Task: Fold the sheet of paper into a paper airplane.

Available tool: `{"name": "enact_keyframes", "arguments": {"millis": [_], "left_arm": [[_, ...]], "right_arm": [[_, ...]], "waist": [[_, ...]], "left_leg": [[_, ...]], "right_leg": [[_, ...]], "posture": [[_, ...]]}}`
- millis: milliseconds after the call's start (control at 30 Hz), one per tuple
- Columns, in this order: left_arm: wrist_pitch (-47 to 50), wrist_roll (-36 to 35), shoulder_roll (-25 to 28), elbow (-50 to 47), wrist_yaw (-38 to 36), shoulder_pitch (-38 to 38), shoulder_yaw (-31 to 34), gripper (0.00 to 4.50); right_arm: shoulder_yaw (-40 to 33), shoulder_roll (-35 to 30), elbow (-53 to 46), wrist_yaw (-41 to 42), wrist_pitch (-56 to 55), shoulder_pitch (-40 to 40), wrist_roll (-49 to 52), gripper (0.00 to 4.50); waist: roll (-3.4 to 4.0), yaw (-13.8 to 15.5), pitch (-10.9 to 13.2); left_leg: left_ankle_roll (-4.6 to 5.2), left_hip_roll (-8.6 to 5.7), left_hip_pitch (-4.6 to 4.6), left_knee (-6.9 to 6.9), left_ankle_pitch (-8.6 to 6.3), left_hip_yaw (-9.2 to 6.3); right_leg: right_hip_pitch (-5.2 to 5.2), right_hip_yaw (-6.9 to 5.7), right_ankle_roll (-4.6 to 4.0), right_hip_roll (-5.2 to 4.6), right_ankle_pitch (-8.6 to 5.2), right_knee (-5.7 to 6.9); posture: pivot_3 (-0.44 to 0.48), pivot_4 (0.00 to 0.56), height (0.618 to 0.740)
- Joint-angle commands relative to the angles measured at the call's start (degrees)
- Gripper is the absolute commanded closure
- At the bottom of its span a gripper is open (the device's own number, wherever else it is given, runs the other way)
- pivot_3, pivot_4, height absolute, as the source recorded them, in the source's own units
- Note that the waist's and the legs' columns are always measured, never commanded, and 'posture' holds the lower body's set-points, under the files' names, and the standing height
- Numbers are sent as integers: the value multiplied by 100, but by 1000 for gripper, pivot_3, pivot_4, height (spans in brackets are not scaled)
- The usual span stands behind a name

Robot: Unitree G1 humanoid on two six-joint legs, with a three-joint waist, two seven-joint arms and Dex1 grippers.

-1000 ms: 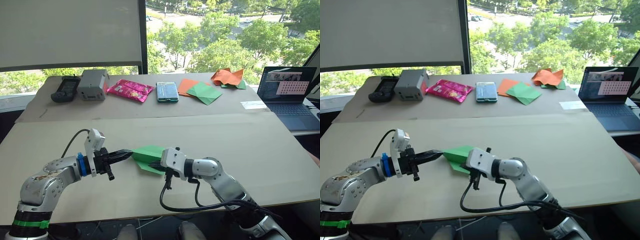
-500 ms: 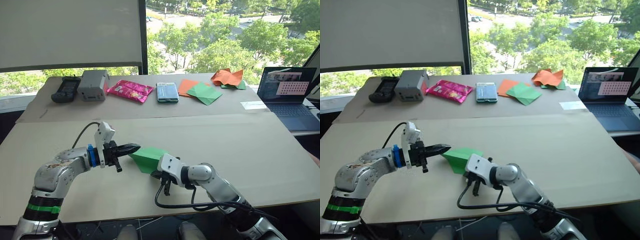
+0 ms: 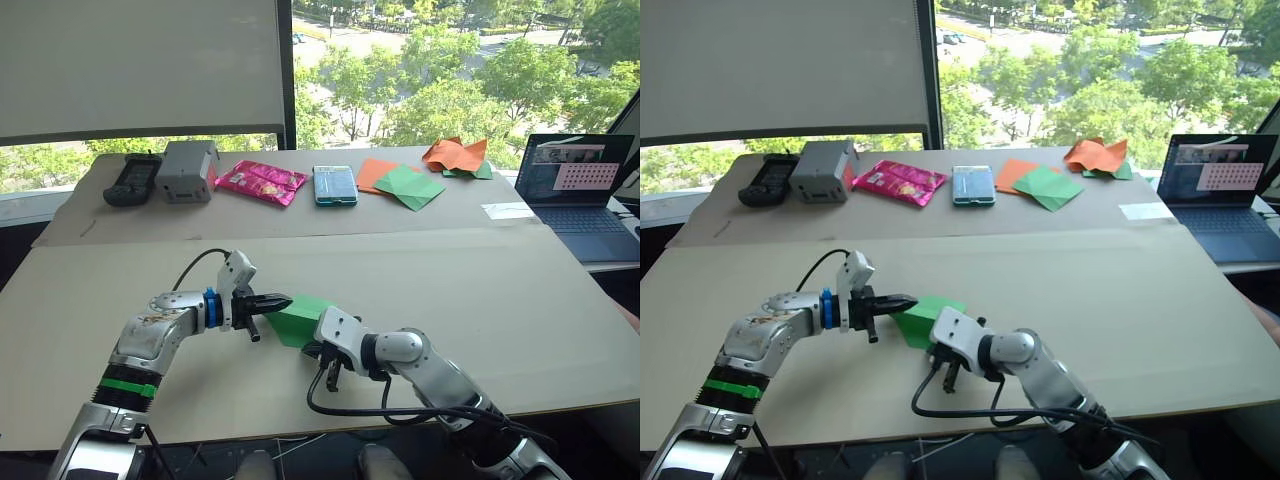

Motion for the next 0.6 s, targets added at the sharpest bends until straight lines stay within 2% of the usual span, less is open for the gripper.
{"name": "enact_keyframes", "arguments": {"millis": [33, 233, 600], "left_arm": [[-132, 148, 133, -231, -109, 182, -22, 4500], [39, 108, 211, -599, -106, 454, 56, 4500], [-19, 270, 204, -678, 3, 735, -13, 4500]], "right_arm": [[145, -90, 194, -24, 259, 155, -110, 4482], [157, -92, 208, -28, 251, 133, -104, 4482], [43, -51, 82, 14, 289, 89, 34, 4482]], "waist": [[2, -2, -1], [0, 4, -4], [0, -2, -4]], "left_leg": [[0, 0, 0, 0, 0, 0], [-6, 0, 1, 0, -4, -2], [-7, 0, 1, -1, -5, -2]], "right_leg": [[1, 0, 0, 0, 0, 0], [-1, -1, 0, -1, 0, -3], [-4, -2, 0, -2, -1, -2]], "posture": [[0, 150, 721], [0, 150, 721], [0, 150, 721]]}}
